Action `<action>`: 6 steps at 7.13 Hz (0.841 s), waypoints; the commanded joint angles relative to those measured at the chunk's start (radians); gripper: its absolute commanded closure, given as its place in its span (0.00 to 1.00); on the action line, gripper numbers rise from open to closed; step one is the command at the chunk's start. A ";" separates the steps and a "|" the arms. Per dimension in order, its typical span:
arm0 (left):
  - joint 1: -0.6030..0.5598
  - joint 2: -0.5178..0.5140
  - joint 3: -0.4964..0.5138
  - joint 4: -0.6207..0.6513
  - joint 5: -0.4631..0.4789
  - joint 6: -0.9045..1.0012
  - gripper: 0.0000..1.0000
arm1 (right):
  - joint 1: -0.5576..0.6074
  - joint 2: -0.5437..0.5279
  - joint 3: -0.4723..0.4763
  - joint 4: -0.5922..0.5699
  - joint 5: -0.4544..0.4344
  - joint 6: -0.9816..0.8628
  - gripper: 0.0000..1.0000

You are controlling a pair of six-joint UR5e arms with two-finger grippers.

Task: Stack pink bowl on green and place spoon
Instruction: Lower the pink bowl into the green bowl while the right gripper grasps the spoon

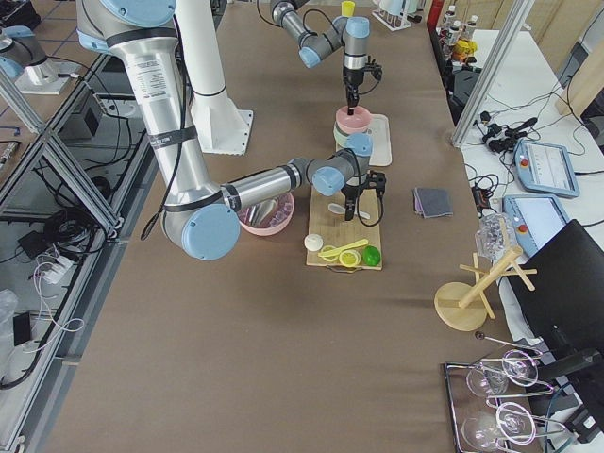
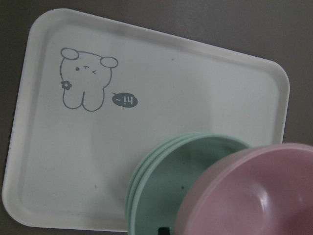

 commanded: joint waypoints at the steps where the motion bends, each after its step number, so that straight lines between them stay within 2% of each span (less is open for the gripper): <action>1: 0.000 0.000 0.002 -0.011 0.000 0.003 0.27 | -0.001 0.001 -0.007 0.000 -0.001 0.000 0.42; 2: -0.001 0.002 -0.007 -0.011 0.001 0.005 0.02 | -0.001 0.001 -0.007 0.000 -0.001 0.003 0.93; 3: -0.007 0.003 -0.031 -0.008 0.001 0.005 0.02 | 0.001 0.001 -0.005 0.000 0.001 0.003 1.00; 6: -0.013 0.048 -0.094 -0.008 0.003 0.008 0.02 | 0.014 0.015 0.001 0.001 0.006 -0.008 1.00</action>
